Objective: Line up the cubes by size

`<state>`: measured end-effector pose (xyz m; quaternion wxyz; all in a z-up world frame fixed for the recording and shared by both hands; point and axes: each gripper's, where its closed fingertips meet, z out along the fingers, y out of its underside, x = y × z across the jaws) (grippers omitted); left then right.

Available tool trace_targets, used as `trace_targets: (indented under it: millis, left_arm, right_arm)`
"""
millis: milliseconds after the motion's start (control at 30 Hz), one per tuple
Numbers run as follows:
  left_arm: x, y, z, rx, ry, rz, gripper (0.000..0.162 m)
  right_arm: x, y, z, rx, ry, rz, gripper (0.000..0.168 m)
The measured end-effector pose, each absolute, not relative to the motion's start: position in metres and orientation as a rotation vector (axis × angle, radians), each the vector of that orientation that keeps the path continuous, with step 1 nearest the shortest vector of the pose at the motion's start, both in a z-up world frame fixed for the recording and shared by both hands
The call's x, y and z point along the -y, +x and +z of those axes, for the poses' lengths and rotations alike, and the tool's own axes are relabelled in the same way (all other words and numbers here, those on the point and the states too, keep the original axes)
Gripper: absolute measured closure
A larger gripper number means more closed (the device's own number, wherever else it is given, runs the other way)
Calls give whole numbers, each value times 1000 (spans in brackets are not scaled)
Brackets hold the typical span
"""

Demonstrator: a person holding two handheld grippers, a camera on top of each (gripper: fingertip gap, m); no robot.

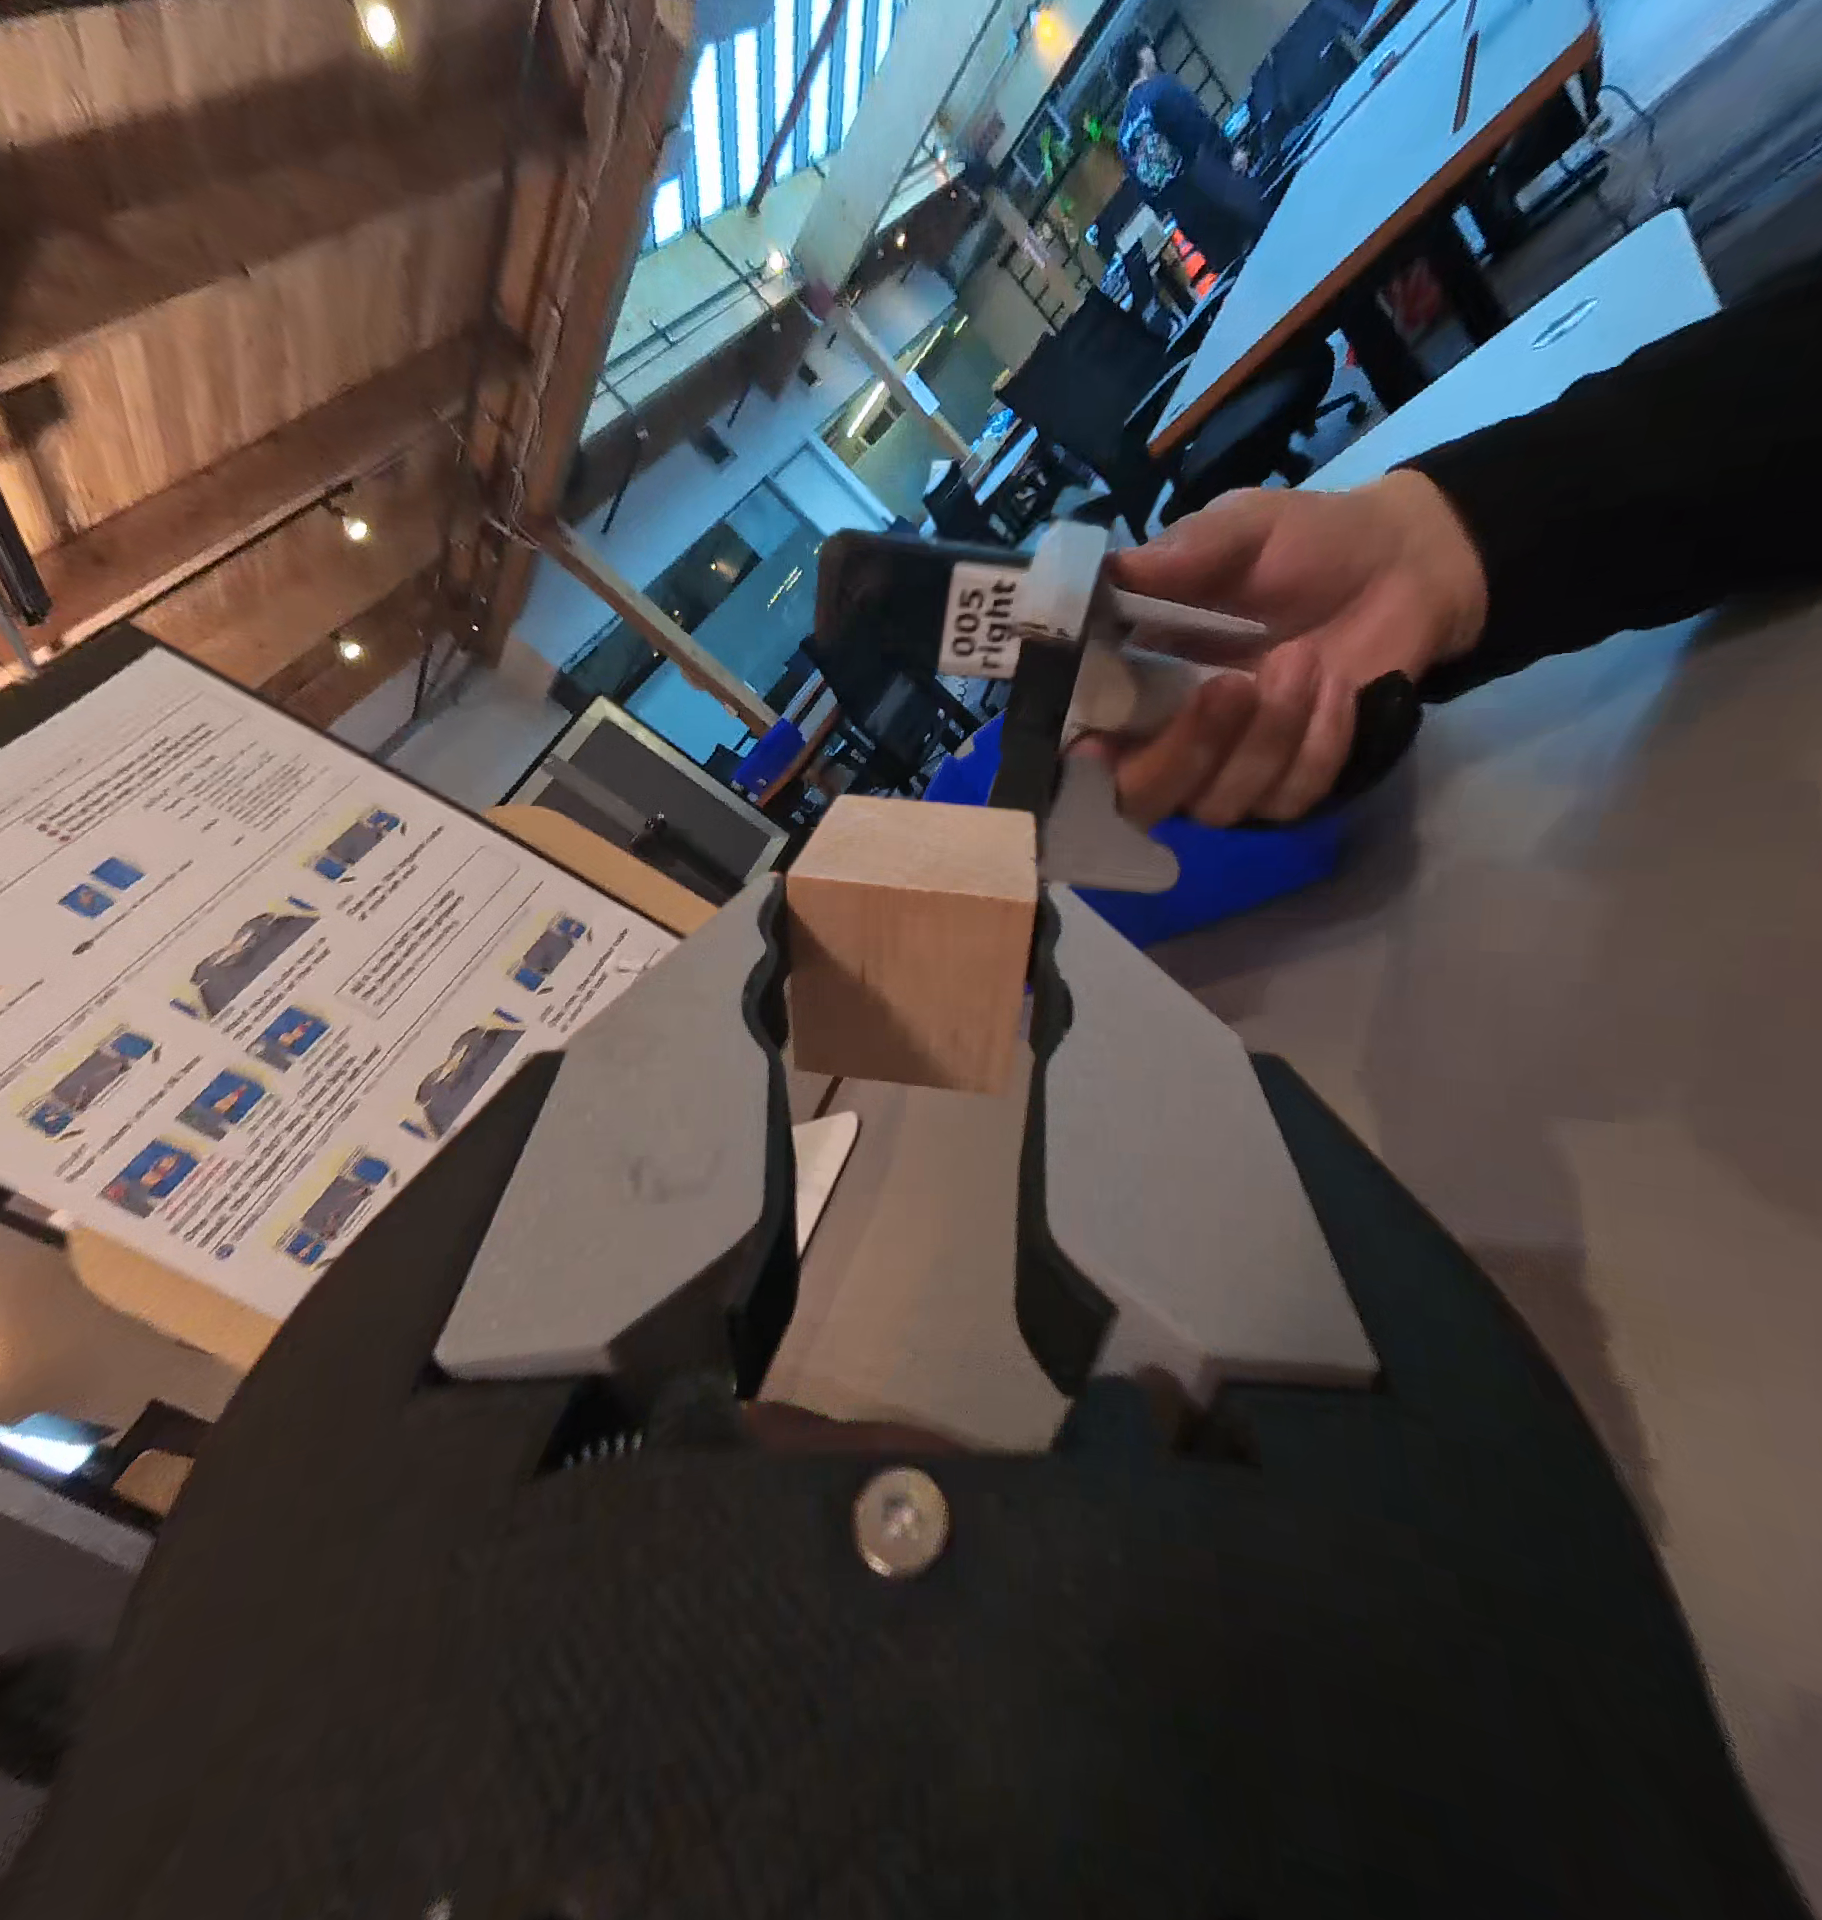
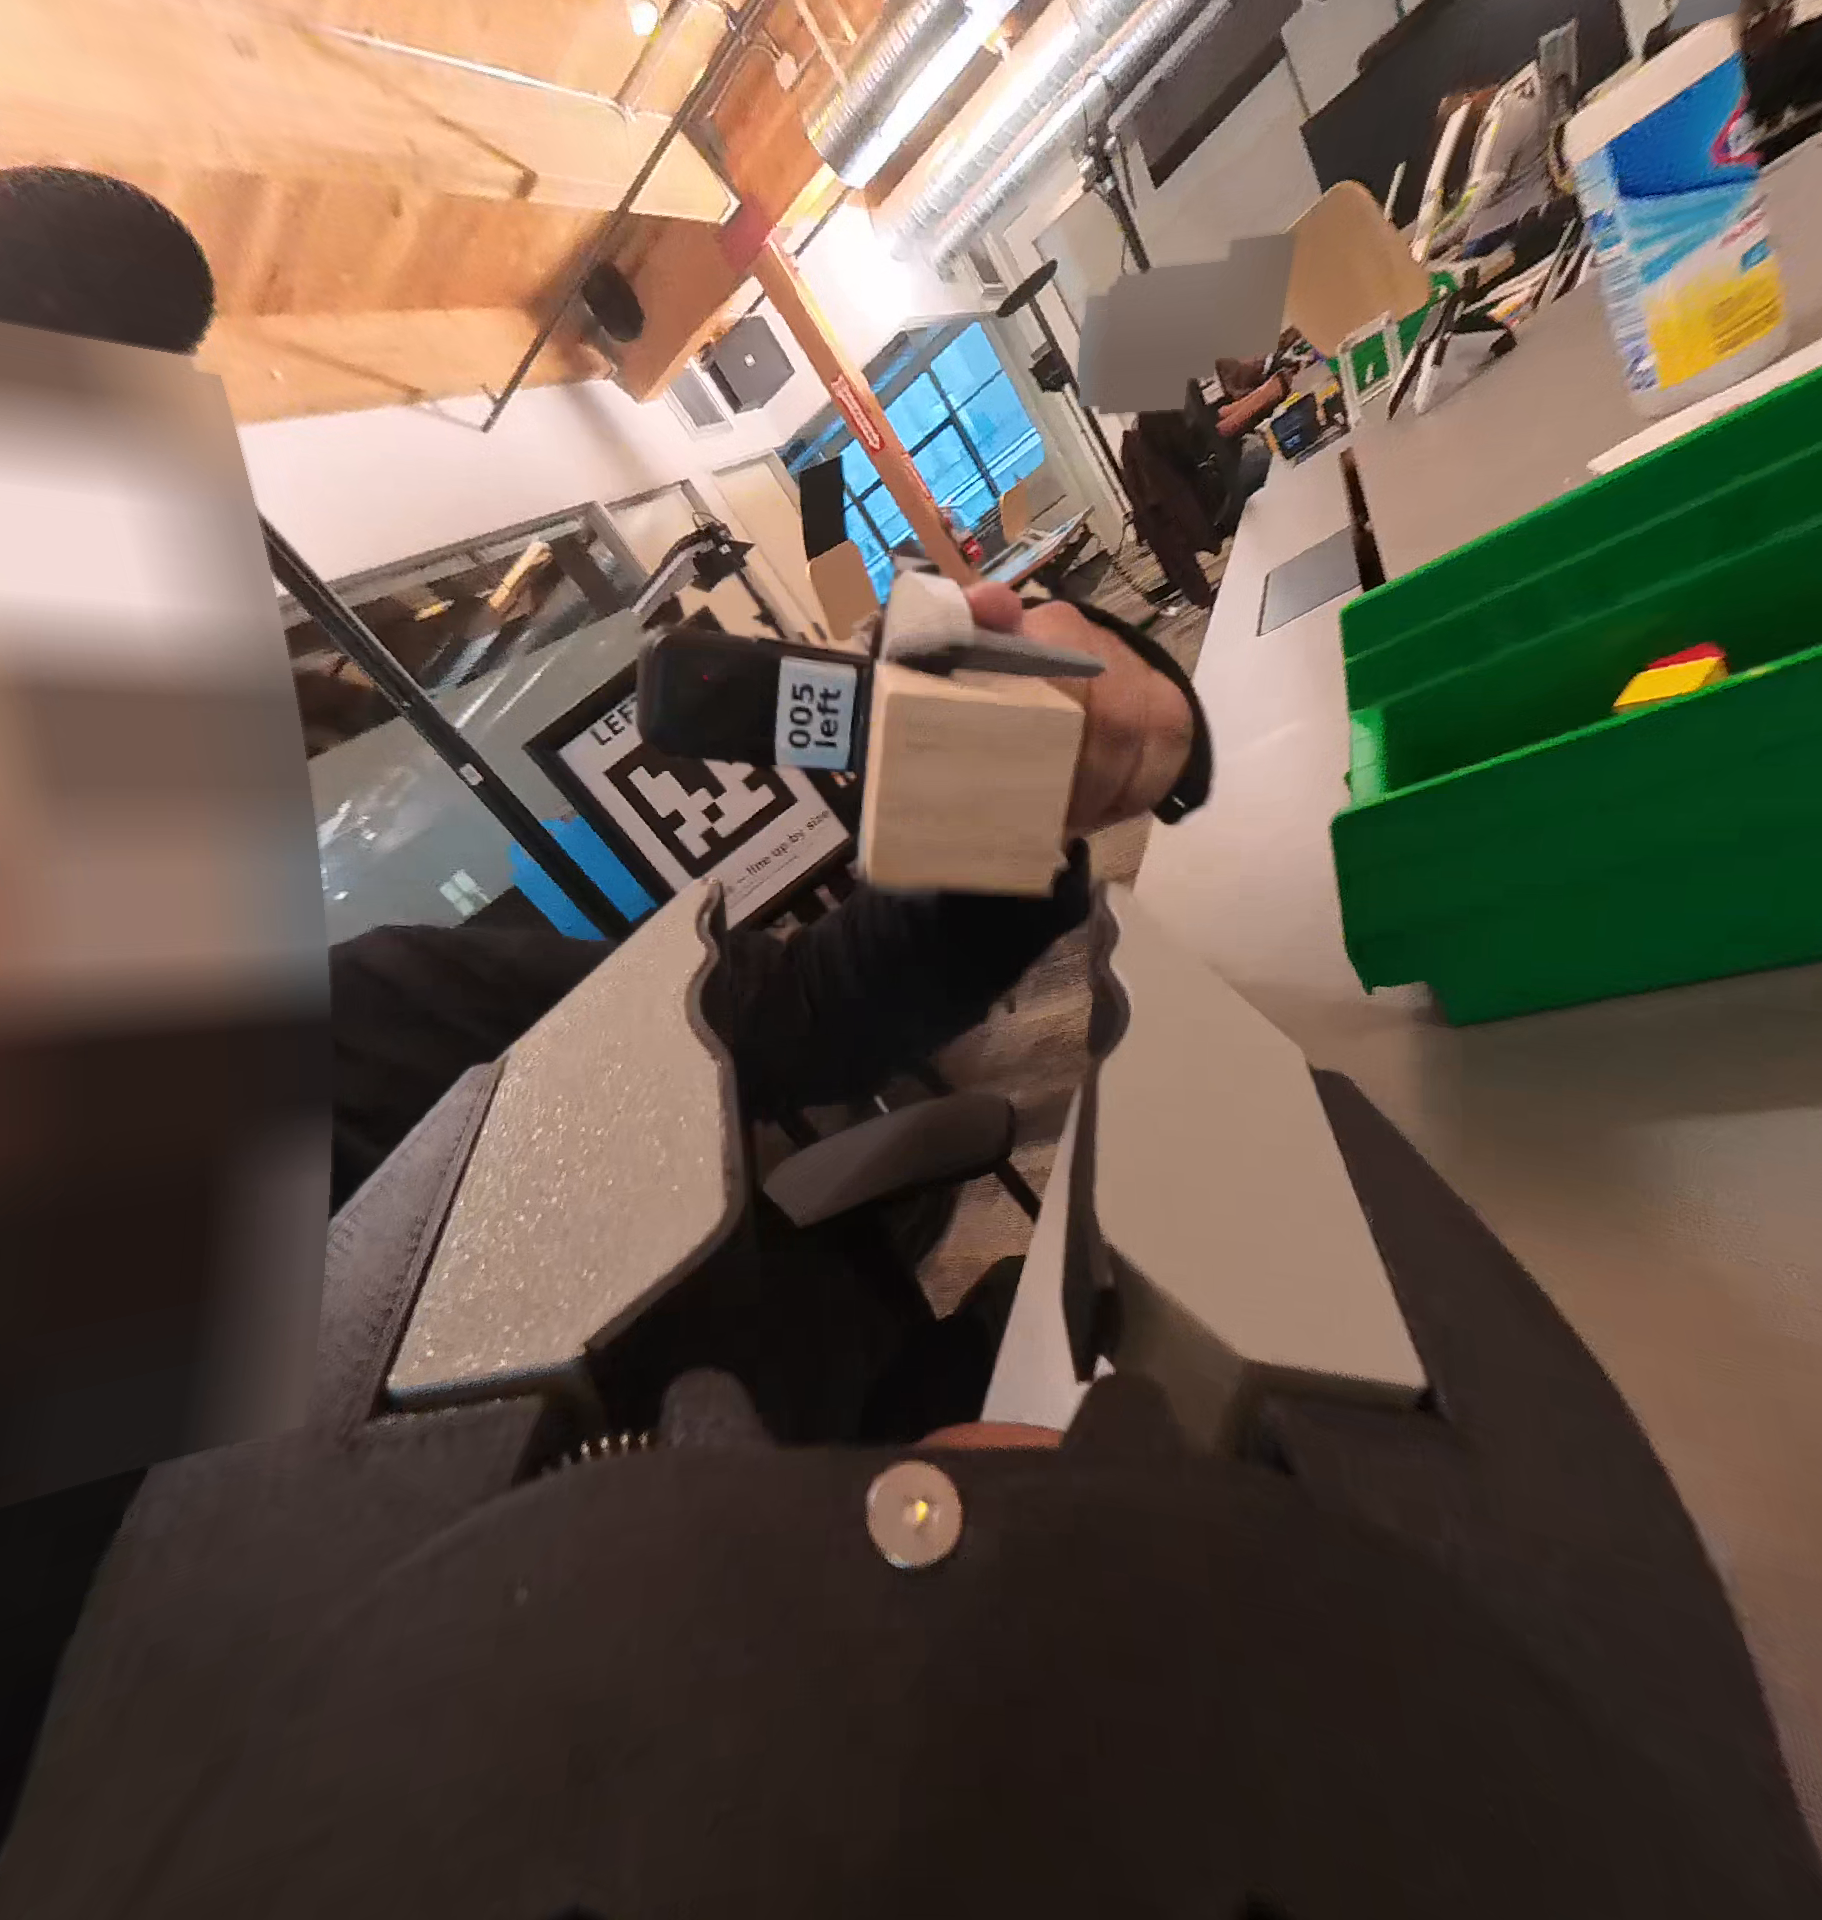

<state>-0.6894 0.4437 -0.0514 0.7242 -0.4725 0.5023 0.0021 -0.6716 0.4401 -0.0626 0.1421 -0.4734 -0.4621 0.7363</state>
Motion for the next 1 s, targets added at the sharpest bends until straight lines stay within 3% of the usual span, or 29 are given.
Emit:
trace_targets:
  millis: [100, 200, 400, 467, 567, 767, 867, 967, 1000]
  left_arm:
    - [-451, -678, -62, -1125, -1042, 6, 119]
    - [-446, -673, -62, -1143, -1023, -51, 119]
    - [-440, -676, -49, -1118, -967, -81, 119]
    - [-435, -676, -43, -1099, -935, -114, 119]
    - [-436, -675, -44, -1080, -931, -132, 119]
    - [-445, -679, -58, -1089, -1037, -129, 119]
    - [-453, -694, -77, -1152, -1227, -107, 117]
    - [-464, -736, -83, -1160, -1429, -62, 128]
    - [-469, -753, -84, -1173, -1488, -37, 123]
  right_arm:
    - [-435, -688, -69, 1374, -1416, 2054, 98]
    - [-438, -699, -71, 1344, -1448, 2068, 119]
    - [-434, -700, -57, 1249, -1345, 2362, 126]
    - [-428, -697, -54, 1243, -1303, 2481, 118]
    - [-417, -696, -51, 1271, -1252, 2540, 122]
    - [-427, -708, -64, 1275, -1371, 2316, 125]
    - [-441, -711, -77, 1307, -1440, 1971, 126]
    - [-464, -703, -78, 1310, -1427, 1602, 125]
    - [-470, -698, -74, 1301, -1406, 1536, 125]
